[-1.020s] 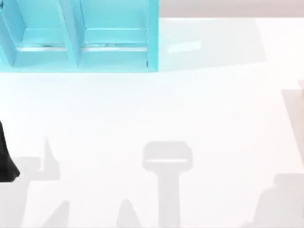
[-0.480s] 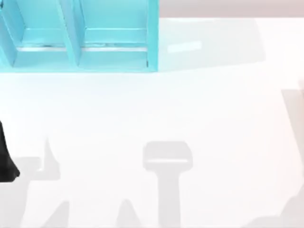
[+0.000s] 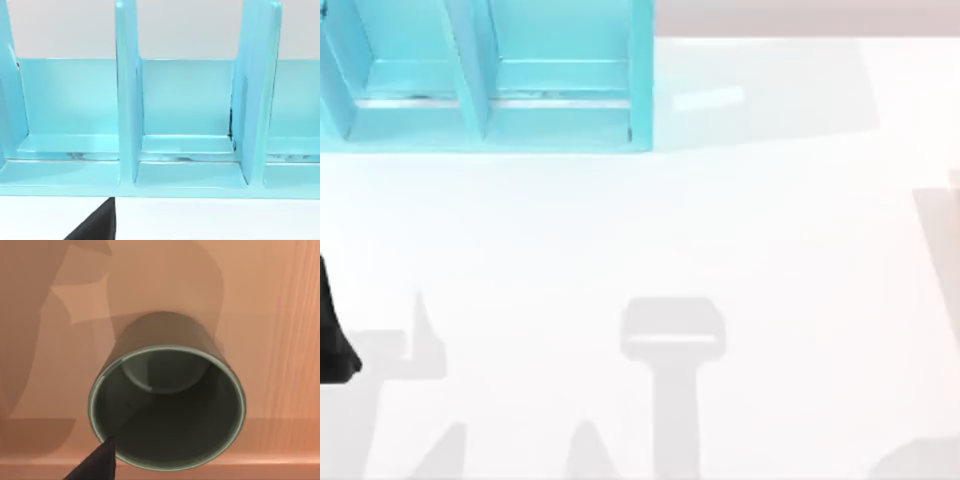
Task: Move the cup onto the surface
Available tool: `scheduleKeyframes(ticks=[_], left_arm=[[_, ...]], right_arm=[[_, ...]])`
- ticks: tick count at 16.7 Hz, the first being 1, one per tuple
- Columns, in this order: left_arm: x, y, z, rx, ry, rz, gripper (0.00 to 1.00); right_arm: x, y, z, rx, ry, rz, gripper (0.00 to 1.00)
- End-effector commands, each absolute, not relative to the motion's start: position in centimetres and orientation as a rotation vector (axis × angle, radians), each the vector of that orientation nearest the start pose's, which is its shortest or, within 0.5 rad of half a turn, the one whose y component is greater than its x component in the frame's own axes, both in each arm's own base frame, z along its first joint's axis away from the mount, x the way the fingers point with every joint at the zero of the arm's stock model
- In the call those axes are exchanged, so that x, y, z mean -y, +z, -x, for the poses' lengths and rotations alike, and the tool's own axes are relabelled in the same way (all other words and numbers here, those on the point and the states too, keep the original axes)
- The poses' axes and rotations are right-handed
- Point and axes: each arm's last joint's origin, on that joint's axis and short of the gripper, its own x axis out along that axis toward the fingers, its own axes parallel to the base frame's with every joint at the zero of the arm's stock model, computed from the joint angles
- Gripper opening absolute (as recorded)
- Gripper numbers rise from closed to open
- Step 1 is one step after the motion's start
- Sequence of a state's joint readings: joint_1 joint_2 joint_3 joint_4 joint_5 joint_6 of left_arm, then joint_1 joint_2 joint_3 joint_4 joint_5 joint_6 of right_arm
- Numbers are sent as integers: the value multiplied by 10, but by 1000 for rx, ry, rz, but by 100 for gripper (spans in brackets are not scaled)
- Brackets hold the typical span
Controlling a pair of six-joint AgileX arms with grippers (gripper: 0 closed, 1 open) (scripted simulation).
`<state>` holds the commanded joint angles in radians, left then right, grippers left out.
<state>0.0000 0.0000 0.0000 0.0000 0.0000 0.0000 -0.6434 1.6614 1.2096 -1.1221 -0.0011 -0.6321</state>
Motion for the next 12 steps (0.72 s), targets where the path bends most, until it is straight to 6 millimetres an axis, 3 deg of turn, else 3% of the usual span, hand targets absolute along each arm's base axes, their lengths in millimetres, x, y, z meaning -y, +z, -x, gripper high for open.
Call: scheduleKeyframes(ticks=[6, 11, 12], left_arm=[[1, 160, -106, 0, 0, 0, 100], [1, 160, -106, 0, 0, 0, 100], [1, 160, -106, 0, 0, 0, 100]], right_arm=[[174, 153, -235, -1572, -6, -9, 100], [174, 150, -234, -1573, -6, -10, 100], [174, 150, -234, -1573, -6, -10, 92]])
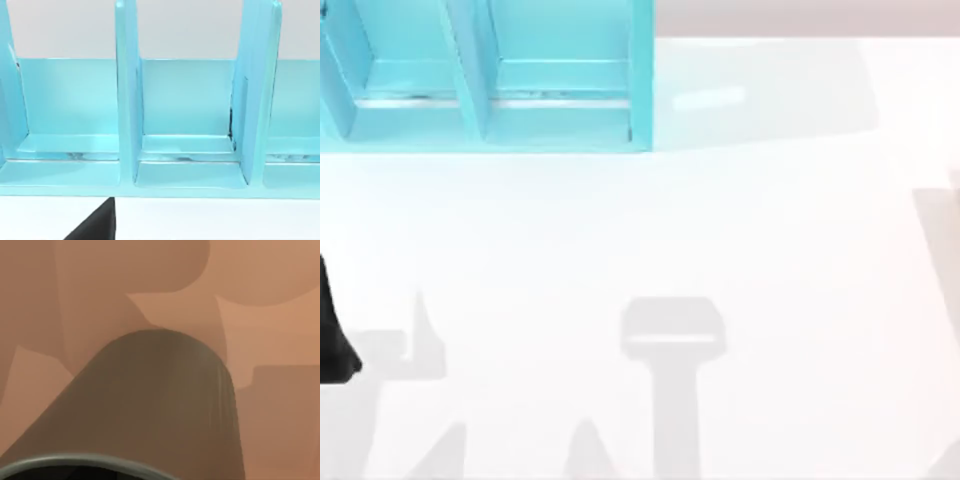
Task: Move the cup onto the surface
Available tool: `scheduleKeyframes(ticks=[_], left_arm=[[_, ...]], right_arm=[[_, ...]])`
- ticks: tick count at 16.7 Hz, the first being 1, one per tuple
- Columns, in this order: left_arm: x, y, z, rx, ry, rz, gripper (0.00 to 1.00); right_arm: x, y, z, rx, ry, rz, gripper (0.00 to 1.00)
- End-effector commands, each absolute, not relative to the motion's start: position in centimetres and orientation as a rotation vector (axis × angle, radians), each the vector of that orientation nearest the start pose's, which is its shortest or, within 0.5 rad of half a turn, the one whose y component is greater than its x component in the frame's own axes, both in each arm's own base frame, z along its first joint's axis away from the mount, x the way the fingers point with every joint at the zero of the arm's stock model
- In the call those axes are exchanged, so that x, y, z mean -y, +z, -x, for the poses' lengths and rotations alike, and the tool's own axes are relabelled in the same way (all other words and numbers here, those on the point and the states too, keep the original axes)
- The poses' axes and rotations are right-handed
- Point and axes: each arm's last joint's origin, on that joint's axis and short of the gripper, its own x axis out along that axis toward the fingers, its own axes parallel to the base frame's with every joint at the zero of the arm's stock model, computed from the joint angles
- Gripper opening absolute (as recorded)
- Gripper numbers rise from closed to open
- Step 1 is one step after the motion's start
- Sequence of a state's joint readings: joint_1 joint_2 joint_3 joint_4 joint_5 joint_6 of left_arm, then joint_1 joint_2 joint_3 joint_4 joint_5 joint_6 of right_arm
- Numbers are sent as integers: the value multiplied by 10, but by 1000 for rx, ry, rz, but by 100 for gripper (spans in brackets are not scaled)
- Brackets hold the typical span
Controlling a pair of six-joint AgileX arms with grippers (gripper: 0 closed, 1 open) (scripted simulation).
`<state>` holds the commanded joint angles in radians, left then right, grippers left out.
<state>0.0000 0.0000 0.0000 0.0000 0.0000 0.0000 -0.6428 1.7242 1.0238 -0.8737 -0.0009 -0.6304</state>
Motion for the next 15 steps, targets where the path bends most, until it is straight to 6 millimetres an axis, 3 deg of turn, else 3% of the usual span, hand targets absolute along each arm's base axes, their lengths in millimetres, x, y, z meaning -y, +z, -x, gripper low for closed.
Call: scheduleKeyframes(ticks=[12, 15], left_arm=[[1, 160, -106, 0, 0, 0, 100], [1, 160, -106, 0, 0, 0, 100]], right_arm=[[174, 150, -234, -1573, -6, -10, 2], [174, 150, -234, -1573, -6, -10, 0]])
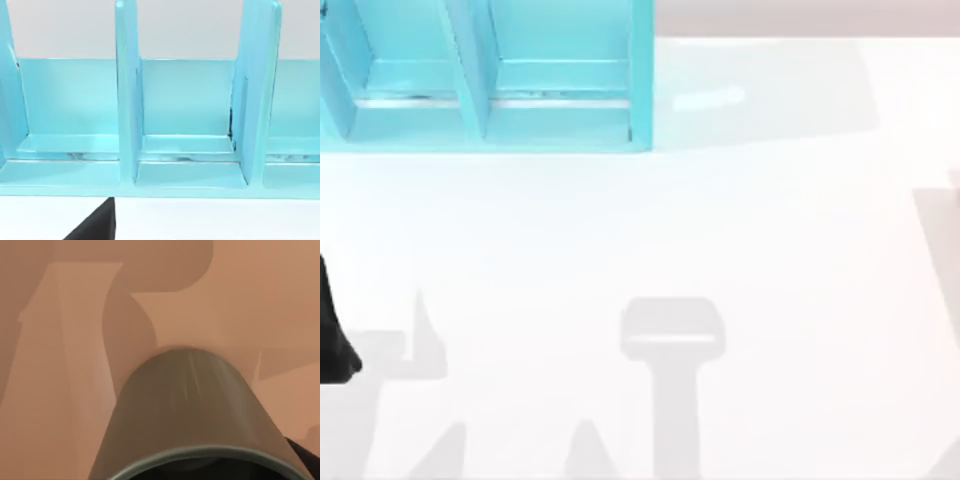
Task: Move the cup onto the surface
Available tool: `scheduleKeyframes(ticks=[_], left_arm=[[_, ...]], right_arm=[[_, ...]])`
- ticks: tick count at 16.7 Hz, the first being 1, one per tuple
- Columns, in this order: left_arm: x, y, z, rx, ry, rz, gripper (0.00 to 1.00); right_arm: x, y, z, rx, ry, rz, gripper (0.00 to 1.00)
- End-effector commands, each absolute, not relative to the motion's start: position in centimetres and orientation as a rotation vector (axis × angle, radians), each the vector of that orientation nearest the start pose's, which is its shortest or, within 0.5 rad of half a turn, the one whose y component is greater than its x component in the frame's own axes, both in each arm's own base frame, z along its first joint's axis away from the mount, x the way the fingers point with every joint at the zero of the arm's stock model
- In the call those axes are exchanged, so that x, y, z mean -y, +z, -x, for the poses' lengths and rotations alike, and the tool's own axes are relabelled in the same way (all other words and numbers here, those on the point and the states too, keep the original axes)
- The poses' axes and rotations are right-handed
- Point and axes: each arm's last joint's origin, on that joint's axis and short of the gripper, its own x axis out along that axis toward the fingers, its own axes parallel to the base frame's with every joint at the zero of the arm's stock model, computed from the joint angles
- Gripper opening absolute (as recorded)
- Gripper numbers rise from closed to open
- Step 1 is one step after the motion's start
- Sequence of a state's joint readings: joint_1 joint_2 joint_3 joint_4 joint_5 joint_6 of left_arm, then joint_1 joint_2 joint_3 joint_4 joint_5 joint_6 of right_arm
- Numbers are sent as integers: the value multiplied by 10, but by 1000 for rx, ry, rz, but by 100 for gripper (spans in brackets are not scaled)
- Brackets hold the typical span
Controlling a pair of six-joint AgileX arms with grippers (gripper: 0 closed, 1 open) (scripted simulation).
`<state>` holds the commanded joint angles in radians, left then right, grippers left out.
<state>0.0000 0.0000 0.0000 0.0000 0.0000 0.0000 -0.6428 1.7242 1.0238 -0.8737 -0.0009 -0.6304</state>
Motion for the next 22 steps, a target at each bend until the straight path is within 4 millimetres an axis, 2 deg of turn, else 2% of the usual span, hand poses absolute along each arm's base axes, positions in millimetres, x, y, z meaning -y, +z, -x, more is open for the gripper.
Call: scheduleKeyframes(ticks=[8, 12, 15, 17, 19, 22], left_arm=[[1, 160, -106, 0, 0, 0, 100], [1, 160, -106, 0, 0, 0, 100], [1, 160, -106, 0, 0, 0, 100], [1, 160, -106, 0, 0, 0, 100], [1, 160, -106, 0, 0, 0, 100], [1, 160, -106, 0, 0, 0, 100]], right_arm=[[170, 155, -237, -1568, -9, -7, 0], [133, 193, -245, -1572, -5, -8, 0], [96, 227, -242, -1590, -1, -14, 0], [79, 244, -237, -1578, -5, -11, 0], [74, 250, -235, -1572, -7, -10, 0], [75, 248, -236, -1577, -8, -16, 0]])
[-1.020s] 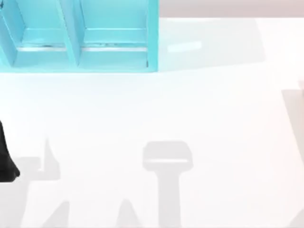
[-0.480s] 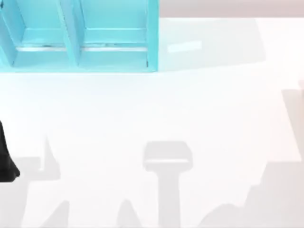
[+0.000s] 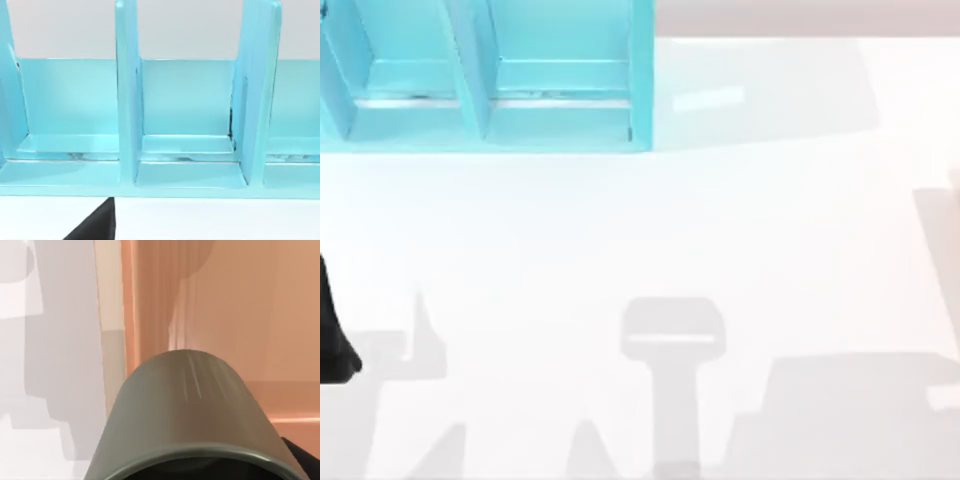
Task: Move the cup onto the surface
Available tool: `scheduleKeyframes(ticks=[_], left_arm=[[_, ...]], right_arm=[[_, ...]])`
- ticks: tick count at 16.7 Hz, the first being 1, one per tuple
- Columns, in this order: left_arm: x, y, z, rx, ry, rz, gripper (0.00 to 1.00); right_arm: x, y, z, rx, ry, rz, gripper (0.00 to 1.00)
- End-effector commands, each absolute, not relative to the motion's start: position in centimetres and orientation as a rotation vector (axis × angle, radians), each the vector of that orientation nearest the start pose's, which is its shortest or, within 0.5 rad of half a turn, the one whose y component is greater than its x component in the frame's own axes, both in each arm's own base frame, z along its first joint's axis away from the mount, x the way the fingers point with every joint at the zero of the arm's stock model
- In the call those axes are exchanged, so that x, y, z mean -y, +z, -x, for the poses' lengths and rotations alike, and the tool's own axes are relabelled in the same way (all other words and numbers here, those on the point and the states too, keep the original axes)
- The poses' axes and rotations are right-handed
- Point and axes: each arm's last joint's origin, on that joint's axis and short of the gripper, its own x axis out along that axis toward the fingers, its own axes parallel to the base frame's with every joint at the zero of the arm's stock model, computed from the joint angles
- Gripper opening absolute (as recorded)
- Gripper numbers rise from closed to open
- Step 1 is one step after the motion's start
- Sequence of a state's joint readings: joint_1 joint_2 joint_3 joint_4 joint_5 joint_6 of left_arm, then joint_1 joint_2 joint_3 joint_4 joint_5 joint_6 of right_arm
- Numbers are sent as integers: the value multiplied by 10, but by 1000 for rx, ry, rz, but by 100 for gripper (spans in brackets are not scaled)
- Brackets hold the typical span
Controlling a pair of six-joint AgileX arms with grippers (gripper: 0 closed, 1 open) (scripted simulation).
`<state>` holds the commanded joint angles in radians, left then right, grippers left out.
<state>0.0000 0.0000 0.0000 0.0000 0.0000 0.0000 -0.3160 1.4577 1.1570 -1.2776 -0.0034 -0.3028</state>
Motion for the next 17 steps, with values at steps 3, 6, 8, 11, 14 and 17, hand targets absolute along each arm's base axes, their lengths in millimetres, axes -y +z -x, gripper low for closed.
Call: scheduleKeyframes(ticks=[3, 6, 8, 11, 14, 17], left_arm=[[1, 160, -106, 0, 0, 0, 100], [1, 160, -106, 0, 0, 0, 100], [1, 160, -106, 0, 0, 0, 100], [1, 160, -106, 0, 0, 0, 100], [1, 160, -106, 0, 0, 0, 100], [1, 160, -106, 0, 0, 0, 100]], right_arm=[[70, 249, -245, -1590, -5, -20, 0], [50, 253, -279, -1622, -4, -24, 0], [26, 258, -311, -1629, -8, -20, 0], [-29, 265, -358, -1613, -13, -12, 0], [-101, 266, -389, -1582, -11, -10, 0], [-170, 260, -398, -1564, -3, -14, 0]])
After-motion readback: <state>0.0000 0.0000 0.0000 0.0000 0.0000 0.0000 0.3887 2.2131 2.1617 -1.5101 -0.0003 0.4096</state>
